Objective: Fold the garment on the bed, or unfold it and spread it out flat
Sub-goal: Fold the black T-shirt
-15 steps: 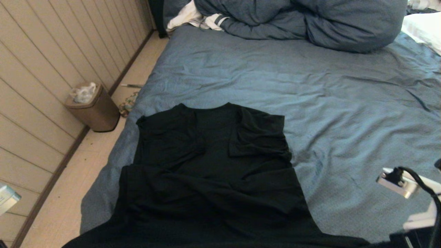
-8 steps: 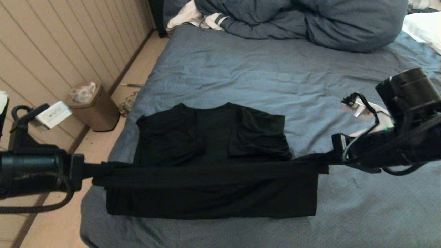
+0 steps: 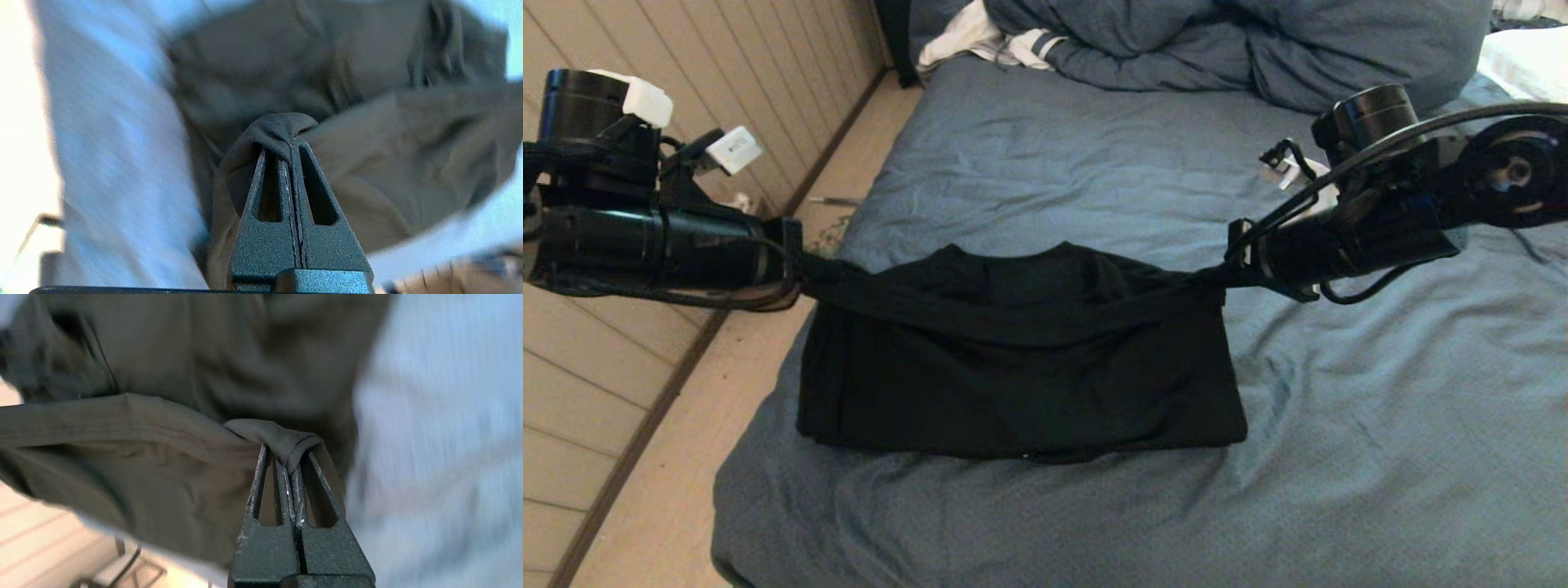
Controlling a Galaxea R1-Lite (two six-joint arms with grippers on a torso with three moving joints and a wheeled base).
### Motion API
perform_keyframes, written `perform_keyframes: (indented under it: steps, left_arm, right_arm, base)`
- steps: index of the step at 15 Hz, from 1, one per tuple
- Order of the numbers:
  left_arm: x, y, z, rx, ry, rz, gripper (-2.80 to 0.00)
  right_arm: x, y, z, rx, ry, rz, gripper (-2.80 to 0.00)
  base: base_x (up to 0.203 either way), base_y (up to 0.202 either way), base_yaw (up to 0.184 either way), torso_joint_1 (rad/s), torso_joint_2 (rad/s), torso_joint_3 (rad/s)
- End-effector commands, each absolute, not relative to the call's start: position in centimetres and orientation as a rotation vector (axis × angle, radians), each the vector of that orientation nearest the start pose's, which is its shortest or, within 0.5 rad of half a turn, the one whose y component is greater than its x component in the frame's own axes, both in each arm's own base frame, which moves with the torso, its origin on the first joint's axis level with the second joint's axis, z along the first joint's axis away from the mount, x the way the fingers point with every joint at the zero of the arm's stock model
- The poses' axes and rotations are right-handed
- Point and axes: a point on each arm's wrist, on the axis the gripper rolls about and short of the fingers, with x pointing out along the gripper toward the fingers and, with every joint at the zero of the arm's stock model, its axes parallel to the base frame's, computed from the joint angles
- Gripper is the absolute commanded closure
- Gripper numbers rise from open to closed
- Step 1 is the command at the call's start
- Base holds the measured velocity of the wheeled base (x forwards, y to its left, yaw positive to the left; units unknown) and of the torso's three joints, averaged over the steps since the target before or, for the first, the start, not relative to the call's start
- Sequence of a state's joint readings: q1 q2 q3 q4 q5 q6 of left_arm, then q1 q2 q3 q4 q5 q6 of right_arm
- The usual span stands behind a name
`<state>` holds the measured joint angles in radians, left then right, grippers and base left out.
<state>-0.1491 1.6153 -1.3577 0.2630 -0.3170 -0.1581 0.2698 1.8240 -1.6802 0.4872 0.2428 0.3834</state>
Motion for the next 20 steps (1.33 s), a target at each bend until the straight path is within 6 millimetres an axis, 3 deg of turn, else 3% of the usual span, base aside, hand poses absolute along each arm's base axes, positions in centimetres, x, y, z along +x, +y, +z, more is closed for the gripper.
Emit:
perform_keyframes:
  steps: [1,5,11,18,20]
  left_arm:
    - [30.9,-3.7,28.1,-0.217,0.536,-0.365,0.00]
    - [31.8,-2.1,29.2,-0.271,0.492,-0.326,0.00]
    - [35.1,-2.2,28.6,-0.316,0.484,-0.319,0.00]
    - [39.0,-2.5,27.1,-0.373,0.427,-0.336,0.00]
    - [39.9,-2.5,26.4,-0.371,0.407,-0.339,0.00]
  right_arm:
    - [35.8,10.4,26.9,0.355,0.732,0.359,0.00]
    - [37.3,9.5,27.5,0.367,0.701,0.334,0.00]
    - [39.9,9.6,26.6,0.364,0.641,0.314,0.00]
    - [41.5,10.5,28.1,0.336,0.394,0.366,0.00]
    - [42.0,11.1,27.5,0.261,0.380,0.386,0.00]
  base:
    - [0.000,0.000,0.000,0.000,0.00,0.000]
    - [0.000,0.000,0.000,0.000,0.00,0.000]
    - [0.000,0.000,0.000,0.000,0.00,0.000]
    - [0.000,0.000,0.000,0.000,0.00,0.000]
    - [0.000,0.000,0.000,0.000,0.00,0.000]
